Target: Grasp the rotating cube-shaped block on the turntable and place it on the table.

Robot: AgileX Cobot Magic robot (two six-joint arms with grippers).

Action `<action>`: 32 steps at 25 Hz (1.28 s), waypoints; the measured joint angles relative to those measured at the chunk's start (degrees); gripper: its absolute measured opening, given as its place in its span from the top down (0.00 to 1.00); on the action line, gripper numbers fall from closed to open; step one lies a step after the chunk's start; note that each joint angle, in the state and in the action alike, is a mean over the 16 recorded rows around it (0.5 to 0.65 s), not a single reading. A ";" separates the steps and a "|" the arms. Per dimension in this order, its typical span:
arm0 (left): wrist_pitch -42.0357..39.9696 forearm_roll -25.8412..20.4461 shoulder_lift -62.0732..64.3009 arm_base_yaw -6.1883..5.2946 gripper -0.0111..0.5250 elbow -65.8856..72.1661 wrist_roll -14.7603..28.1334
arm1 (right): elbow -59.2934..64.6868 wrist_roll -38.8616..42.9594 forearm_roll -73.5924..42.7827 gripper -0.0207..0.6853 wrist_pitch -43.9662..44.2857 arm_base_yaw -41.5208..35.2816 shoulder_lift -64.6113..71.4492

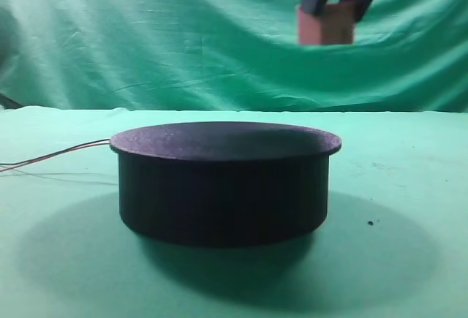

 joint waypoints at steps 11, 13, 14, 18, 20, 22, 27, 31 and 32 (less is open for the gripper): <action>0.00 0.00 0.00 0.00 0.98 0.00 0.00 | 3.94 -0.89 2.66 0.48 -3.95 -0.86 2.51; 0.00 0.00 0.00 0.00 0.98 0.00 0.00 | 2.70 -0.76 2.19 0.47 -2.36 -0.86 1.32; 0.00 0.00 0.00 0.00 0.98 0.00 0.00 | 2.05 -0.69 1.90 0.47 -1.42 -0.86 0.39; 0.00 0.00 0.00 0.00 0.98 0.00 0.00 | -0.55 -0.39 0.63 0.55 3.10 -0.86 -5.09; 0.00 0.00 0.00 0.00 0.98 0.00 0.00 | -1.72 -0.24 -0.03 0.62 5.74 -0.86 -8.74; 0.00 0.00 0.00 0.00 0.98 0.00 0.00 | -2.42 -0.08 -0.63 0.69 8.30 -0.86 -12.91; 0.00 0.00 0.00 0.00 0.98 0.00 0.00 | -0.47 0.12 -1.03 0.88 13.19 -0.86 -24.83; 0.00 0.00 0.00 0.00 0.98 0.00 0.00 | 4.08 0.17 -0.46 0.96 14.49 -0.86 -34.74; 0.00 0.00 0.00 0.00 0.98 0.00 0.00 | 5.35 0.17 -0.28 0.97 14.41 -0.86 -37.09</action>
